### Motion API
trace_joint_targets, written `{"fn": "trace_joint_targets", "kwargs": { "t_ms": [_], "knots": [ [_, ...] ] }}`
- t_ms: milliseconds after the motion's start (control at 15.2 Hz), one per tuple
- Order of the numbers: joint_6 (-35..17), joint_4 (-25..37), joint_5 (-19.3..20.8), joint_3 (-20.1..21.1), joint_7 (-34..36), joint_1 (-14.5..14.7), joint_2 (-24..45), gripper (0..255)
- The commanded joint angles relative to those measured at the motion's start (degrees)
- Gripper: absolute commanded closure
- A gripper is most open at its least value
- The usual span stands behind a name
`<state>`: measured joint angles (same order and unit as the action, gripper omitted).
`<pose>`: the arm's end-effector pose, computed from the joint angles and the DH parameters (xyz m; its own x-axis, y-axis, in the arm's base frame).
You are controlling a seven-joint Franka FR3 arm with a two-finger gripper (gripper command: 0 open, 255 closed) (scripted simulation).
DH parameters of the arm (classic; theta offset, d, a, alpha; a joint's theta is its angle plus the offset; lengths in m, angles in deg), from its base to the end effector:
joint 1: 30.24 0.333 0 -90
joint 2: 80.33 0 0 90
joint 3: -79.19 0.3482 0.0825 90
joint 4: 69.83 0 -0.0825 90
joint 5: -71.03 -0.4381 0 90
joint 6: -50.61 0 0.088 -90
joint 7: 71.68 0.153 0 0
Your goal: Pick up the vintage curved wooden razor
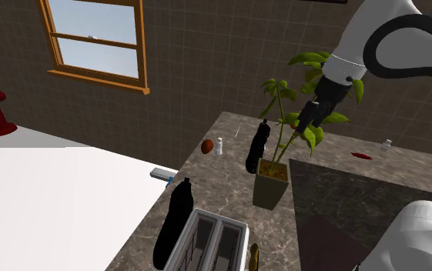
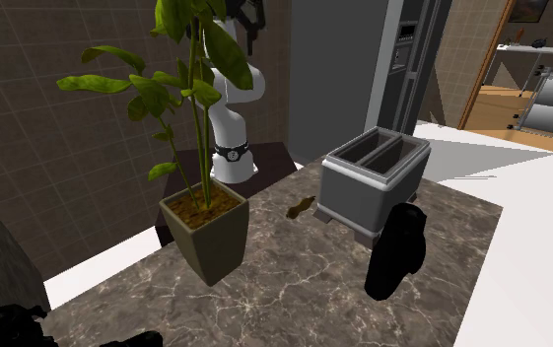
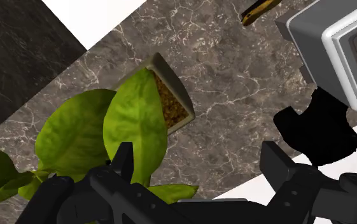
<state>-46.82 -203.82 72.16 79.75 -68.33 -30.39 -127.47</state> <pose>0.3484 0.0006 0.6026 0.9815 -0.0506 0.1848 -0.0545 -0.9984 0.0161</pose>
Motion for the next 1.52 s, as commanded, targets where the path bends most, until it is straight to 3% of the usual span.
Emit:
{"fn": "trace_joint_targets", "kwargs": {
  "t_ms": [0,726,1452],
  "knots": [
    [0.0,0.0,0.0,0.0,0.0,0.0,0.0,0],
    [-9.8,-14.8,-4.1,12.9,21.5,-1.9,2.6,0],
    [-22.8,-21.0,-8.8,27.1,44.5,-4.1,17.9,0]
  ]
}}
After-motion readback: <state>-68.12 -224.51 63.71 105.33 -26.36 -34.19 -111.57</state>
